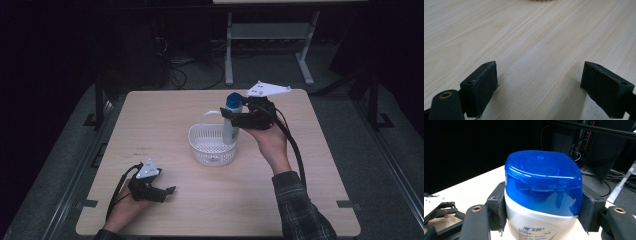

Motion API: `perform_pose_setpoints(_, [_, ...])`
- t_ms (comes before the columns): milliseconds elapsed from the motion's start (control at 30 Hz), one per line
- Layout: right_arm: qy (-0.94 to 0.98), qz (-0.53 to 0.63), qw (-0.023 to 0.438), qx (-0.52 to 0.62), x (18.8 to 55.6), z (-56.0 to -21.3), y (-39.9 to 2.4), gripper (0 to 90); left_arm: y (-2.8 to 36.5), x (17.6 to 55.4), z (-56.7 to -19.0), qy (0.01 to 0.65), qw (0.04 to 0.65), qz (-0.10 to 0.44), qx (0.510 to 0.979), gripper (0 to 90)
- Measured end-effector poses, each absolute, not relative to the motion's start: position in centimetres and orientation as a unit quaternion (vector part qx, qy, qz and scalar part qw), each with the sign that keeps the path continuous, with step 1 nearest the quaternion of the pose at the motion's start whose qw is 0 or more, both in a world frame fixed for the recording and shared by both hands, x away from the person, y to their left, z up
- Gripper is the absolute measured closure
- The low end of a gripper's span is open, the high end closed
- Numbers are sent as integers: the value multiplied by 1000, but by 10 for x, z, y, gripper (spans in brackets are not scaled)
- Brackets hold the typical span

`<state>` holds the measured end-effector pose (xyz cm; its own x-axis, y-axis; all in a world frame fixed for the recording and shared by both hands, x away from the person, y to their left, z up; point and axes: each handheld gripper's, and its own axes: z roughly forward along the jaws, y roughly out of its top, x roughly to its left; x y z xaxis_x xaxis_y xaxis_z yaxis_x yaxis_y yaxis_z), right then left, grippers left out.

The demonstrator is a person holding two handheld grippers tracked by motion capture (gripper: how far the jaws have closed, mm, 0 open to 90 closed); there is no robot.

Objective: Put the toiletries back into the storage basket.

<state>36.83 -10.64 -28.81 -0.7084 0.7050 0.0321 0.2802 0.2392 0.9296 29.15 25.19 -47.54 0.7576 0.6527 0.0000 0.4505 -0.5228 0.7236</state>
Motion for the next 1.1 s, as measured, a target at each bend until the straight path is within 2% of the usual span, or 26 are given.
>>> perform_pose_setpoints(1100, [790,487,186,322,376,-330,-86,353,250,292,-475,317,368,138,863,127])
